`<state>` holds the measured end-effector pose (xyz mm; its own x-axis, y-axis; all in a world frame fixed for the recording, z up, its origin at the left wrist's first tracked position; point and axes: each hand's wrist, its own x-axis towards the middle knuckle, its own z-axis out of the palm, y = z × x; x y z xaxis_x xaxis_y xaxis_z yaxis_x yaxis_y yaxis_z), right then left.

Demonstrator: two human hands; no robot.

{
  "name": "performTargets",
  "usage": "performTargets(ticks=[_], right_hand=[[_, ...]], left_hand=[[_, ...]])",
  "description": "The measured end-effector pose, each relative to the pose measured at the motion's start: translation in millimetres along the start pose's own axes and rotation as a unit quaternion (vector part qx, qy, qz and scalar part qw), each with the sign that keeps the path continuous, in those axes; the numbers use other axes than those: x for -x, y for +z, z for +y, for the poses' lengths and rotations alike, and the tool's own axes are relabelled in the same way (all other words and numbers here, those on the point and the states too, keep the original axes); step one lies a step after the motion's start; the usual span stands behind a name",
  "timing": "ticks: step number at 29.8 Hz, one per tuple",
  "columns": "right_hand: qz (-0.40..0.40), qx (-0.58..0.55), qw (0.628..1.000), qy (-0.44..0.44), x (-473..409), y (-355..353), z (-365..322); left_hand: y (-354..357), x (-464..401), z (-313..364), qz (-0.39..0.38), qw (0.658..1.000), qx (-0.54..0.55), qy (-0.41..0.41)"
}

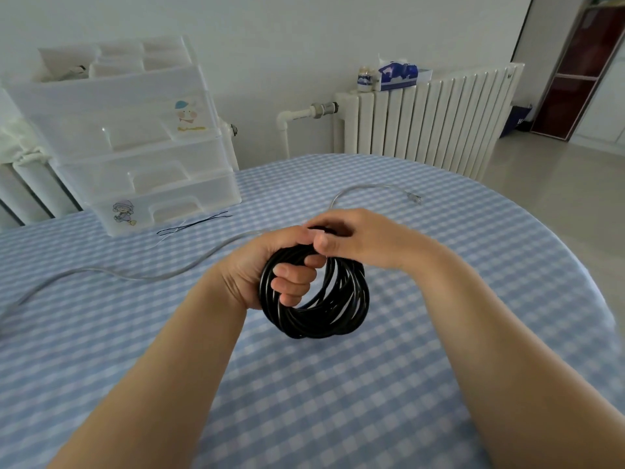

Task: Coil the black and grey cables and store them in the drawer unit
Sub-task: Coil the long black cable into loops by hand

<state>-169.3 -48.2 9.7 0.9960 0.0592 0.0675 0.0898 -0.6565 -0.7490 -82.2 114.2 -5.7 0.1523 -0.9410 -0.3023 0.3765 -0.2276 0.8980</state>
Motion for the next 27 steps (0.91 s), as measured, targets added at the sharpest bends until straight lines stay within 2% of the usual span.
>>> performTargets(ticks=[2, 5, 7, 9, 12, 16, 20, 27], right_hand=[[-0.039, 0.017, 0.999, 0.028, 0, 3, 0], [-0.051, 0.019, 0.997, 0.049, 0, 3, 2], [-0.058, 0.023, 0.996, 0.057, 1, 1, 5], [-0.055, 0.014, 0.997, 0.059, -1, 1, 9], [-0.018, -0.036, 0.996, 0.076, -5, 8, 13], [0.059, -0.004, 0.993, 0.099, -11, 21, 15], [0.119, 0.016, 0.989, 0.088, -12, 28, 12], [0.153, 0.065, 0.983, 0.079, -10, 33, 3]], left_hand=[[-1, 0, -2, -0.016, 1.0, 0.003, 0.0], [-1, -1, -2, -0.031, 0.999, 0.01, -0.004], [2, -2, 1, -0.002, 1.0, -0.016, -0.013], [5, -2, 4, 0.064, 0.996, -0.056, -0.02], [6, 0, 8, 0.144, 0.986, -0.087, -0.022], [2, 6, 9, 0.218, 0.963, -0.155, -0.006], [-5, 9, 10, 0.217, 0.943, -0.252, 0.0], [5, 12, 20, 0.276, 0.87, -0.408, -0.017]])
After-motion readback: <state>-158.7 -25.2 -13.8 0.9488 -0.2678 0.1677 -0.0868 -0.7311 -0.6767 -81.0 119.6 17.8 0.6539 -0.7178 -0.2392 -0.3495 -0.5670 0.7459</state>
